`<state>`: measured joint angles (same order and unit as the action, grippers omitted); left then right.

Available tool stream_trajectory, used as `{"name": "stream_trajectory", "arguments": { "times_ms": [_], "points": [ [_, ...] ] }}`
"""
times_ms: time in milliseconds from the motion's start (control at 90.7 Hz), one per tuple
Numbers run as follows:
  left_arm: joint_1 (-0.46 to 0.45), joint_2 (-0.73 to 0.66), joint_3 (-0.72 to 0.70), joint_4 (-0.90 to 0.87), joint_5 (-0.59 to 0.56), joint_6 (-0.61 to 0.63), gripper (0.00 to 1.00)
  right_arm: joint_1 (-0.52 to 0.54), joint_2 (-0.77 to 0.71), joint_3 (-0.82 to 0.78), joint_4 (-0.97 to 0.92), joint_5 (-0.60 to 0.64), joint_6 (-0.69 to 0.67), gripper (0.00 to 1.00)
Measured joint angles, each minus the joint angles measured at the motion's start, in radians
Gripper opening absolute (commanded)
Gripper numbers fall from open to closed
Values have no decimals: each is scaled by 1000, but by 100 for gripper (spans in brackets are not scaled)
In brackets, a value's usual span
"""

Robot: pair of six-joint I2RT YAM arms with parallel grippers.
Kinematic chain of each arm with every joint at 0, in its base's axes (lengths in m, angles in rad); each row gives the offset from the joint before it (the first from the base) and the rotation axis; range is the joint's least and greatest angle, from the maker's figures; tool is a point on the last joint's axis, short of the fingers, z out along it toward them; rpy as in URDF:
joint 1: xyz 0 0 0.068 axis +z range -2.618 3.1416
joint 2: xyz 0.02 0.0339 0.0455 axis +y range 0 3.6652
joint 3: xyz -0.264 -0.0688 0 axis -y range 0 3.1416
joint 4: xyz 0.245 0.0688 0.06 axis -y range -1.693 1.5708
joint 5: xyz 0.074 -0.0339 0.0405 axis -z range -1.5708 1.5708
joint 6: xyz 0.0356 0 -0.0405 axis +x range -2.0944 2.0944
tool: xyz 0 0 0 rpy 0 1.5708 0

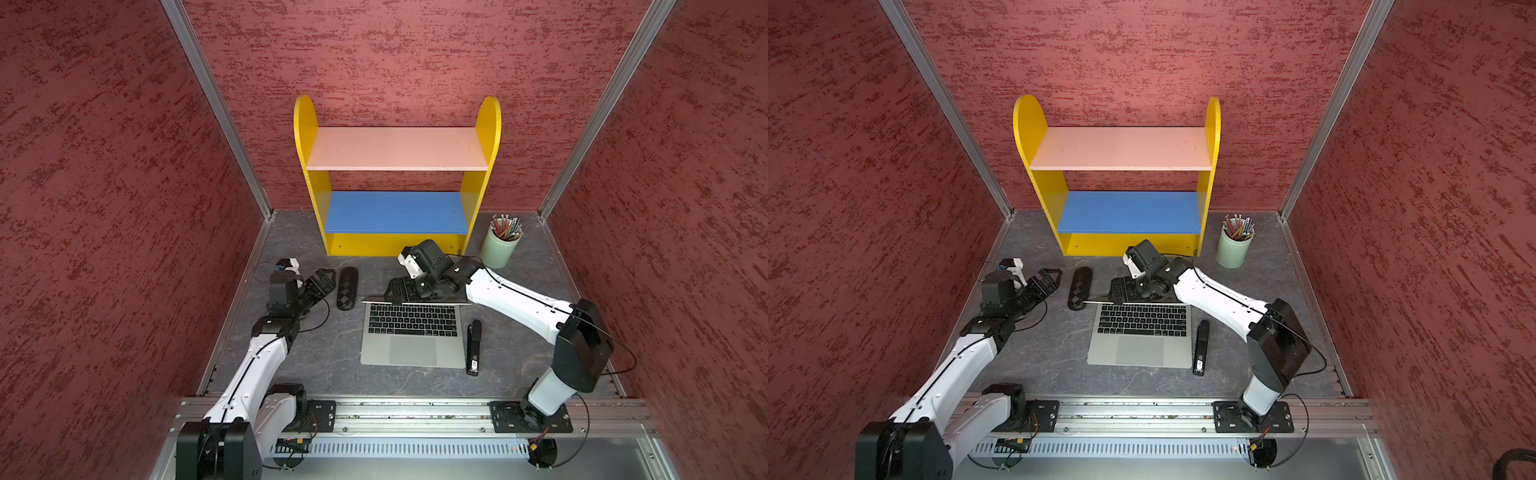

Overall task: Close the laptop lid and set it aside
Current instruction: Close the lid of the laptop.

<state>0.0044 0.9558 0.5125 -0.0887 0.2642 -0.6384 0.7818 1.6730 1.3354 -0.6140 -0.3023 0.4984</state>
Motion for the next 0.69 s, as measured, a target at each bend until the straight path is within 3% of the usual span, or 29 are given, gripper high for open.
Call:
{"name": "stream_trajectory", "arguments": {
  "times_ms": [694],
  "points": [
    [0,0,0,0,1,0,100,17,-23,-117,99,5,34,98]
  ]
}}
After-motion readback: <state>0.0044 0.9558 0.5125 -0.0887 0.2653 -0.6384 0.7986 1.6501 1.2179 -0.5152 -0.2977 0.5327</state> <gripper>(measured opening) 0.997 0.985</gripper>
